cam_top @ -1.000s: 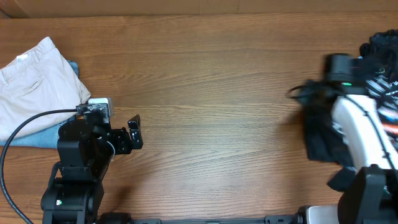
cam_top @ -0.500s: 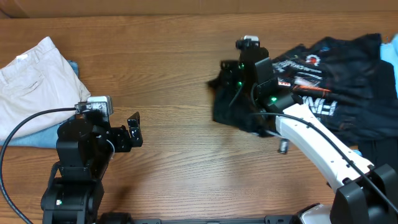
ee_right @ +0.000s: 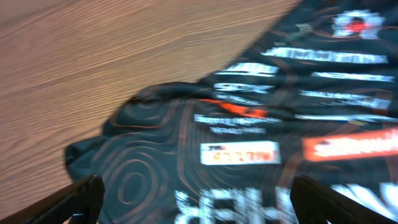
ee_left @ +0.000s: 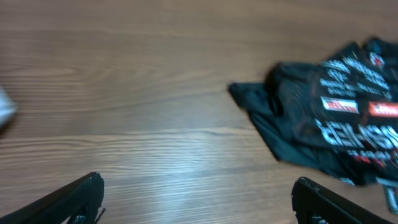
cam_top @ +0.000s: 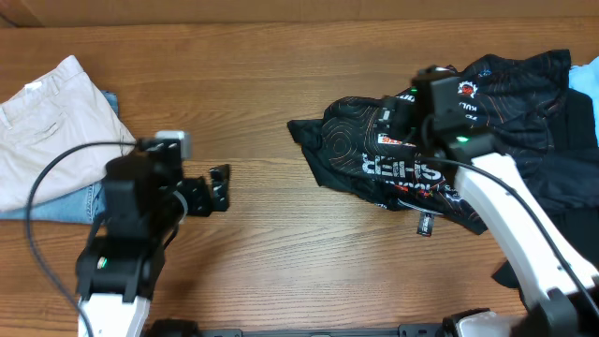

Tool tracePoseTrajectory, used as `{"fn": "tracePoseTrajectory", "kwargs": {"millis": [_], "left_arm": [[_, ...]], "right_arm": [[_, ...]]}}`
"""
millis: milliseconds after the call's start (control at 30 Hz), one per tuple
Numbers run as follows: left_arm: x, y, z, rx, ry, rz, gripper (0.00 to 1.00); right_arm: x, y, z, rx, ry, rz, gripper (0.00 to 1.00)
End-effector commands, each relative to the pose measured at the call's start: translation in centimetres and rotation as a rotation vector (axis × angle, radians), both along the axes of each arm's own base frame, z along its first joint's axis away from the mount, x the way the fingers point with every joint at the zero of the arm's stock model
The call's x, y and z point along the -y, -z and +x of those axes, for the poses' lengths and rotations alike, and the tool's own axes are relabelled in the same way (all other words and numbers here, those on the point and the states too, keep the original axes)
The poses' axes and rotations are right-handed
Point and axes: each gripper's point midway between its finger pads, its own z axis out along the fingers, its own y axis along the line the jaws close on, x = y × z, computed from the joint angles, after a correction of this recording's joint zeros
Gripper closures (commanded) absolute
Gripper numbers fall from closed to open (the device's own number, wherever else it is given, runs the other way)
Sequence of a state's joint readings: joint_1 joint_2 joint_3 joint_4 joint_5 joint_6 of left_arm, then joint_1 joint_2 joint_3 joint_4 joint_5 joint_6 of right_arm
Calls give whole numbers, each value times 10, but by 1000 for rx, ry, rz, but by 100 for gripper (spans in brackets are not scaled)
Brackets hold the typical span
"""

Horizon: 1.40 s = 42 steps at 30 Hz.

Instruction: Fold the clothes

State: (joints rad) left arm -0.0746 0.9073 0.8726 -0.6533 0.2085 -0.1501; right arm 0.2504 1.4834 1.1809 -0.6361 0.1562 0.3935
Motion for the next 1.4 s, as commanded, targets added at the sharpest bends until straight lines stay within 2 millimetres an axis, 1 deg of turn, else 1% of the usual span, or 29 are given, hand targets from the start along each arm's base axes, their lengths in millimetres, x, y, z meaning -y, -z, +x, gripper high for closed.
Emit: {"fn": "tracePoseTrajectory", "kwargs": {"millis": [0, 100, 133, 167, 233, 333, 433, 567, 733, 800, 900, 1033, 1100, 1133, 1200, 1233, 1300, 1333, 1367], "left_arm": [[39, 8, 9, -36, 140, -29, 0], [70, 29, 15, -106, 196, -58, 0], [84, 39, 17, -141, 212, -75, 0], [91, 44, 18, -160, 214, -87, 0], [110, 60, 20, -223, 211, -127, 0], [141, 81, 19, -304, 243, -193, 0], [161, 104, 20, -386, 209, -238, 0], [181, 137, 22, -487, 143, -291, 1], [203, 170, 24, -564, 80, -344, 6], [210, 183, 26, -591, 44, -376, 6], [221, 195, 30, -601, 18, -411, 9], [236, 202, 37, -567, 44, -435, 18], [239, 206, 39, -574, 18, -462, 24], [240, 207, 40, -578, 8, -473, 30], [242, 208, 42, -576, 0, -486, 47], [242, 208, 43, -571, -2, -485, 60], [242, 207, 45, -564, -3, -487, 94], [241, 207, 46, -562, -6, -488, 96], [240, 207, 47, -558, -2, -484, 96]], "right_arm": [[23, -47, -7, 97, 70, -5, 0], [38, -60, -21, 106, 102, -4, 0], [44, -65, -27, 109, 115, -4, 0], [46, -67, -29, 111, 120, -4, 0], [53, -74, -39, 116, 134, -4, 0], [60, -79, -48, 117, 148, -5, 0], [62, -80, -54, 106, 154, -7, 0], [63, -75, -60, 76, 153, -13, 0], [63, -73, -63, 62, 152, -16, 0], [63, -71, -64, 55, 152, -18, 0], [64, -70, -66, 47, 152, -20, 0], [64, -69, -67, 39, 152, -21, 0], [64, -68, -67, 38, 152, -22, 0], [64, -68, -68, 37, 152, -22, 0], [64, -68, -68, 37, 152, -22, 0], [64, -68, -68, 36, 152, -22, 0], [64, -68, -68, 35, 152, -22, 0], [64, -68, -68, 34, 152, -23, 0], [64, -68, -68, 33, 152, -23, 0]]}}
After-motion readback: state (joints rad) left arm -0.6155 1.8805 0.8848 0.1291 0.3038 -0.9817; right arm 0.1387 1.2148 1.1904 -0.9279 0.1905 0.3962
